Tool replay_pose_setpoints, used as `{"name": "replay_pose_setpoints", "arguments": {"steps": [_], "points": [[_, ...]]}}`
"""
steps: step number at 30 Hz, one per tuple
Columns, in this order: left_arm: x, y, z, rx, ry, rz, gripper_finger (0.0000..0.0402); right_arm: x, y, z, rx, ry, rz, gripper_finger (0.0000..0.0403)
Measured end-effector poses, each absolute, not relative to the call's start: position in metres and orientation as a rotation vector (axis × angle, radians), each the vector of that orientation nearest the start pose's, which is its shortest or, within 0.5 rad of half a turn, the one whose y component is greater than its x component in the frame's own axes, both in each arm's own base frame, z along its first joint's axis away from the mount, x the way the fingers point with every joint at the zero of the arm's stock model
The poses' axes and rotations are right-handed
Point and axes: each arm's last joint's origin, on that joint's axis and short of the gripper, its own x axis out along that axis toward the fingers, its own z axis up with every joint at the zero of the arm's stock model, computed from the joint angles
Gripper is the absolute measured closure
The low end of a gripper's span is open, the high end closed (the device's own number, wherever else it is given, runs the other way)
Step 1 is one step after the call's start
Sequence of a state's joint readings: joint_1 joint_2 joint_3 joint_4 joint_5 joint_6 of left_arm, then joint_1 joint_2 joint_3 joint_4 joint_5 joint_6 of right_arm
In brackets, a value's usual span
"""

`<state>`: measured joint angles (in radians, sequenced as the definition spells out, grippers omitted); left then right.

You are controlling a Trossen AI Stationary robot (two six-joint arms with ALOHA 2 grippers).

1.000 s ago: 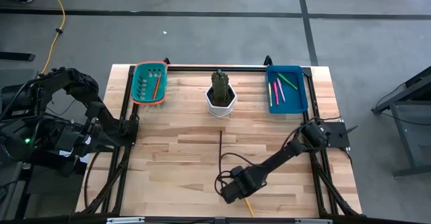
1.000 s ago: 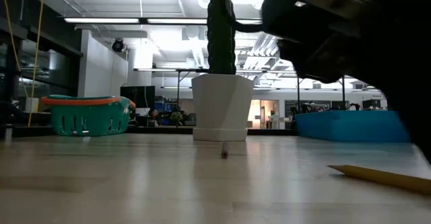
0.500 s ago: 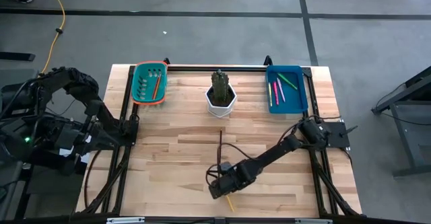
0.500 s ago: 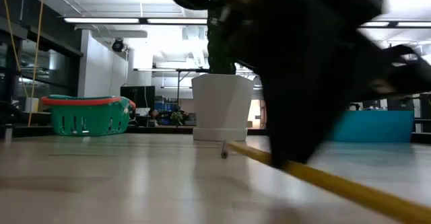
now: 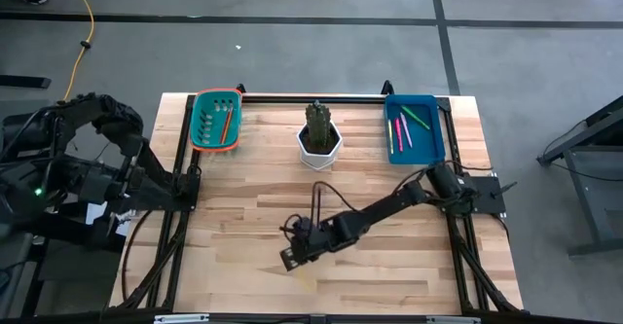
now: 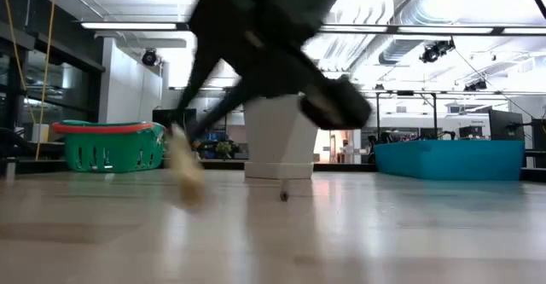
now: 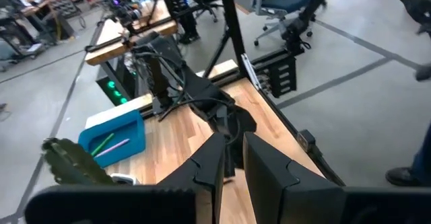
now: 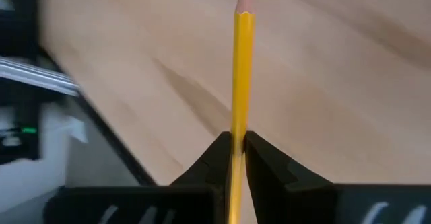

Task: Sort pens & pencils
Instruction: Put the yellow pencil into the green bin

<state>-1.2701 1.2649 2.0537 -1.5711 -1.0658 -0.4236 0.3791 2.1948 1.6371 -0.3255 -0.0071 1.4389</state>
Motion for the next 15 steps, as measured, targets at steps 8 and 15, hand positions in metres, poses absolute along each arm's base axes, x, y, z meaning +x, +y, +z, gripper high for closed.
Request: {"name": "replay_pose_setpoints", "arguments": {"steps": [8, 15], "points": [[0.057, -0.093, 0.520, 0.239, 0.273, -0.055, 0.0355, 0.470, 0.144, 0.186, 1.146, 0.734, -0.205, 0.0378], [0.051, -0.073, 0.525, 0.165, 0.233, -0.016, 0.0355, 0.492, 0.119, 0.229, 1.022, 0.589, -0.117, 0.0378]]}}
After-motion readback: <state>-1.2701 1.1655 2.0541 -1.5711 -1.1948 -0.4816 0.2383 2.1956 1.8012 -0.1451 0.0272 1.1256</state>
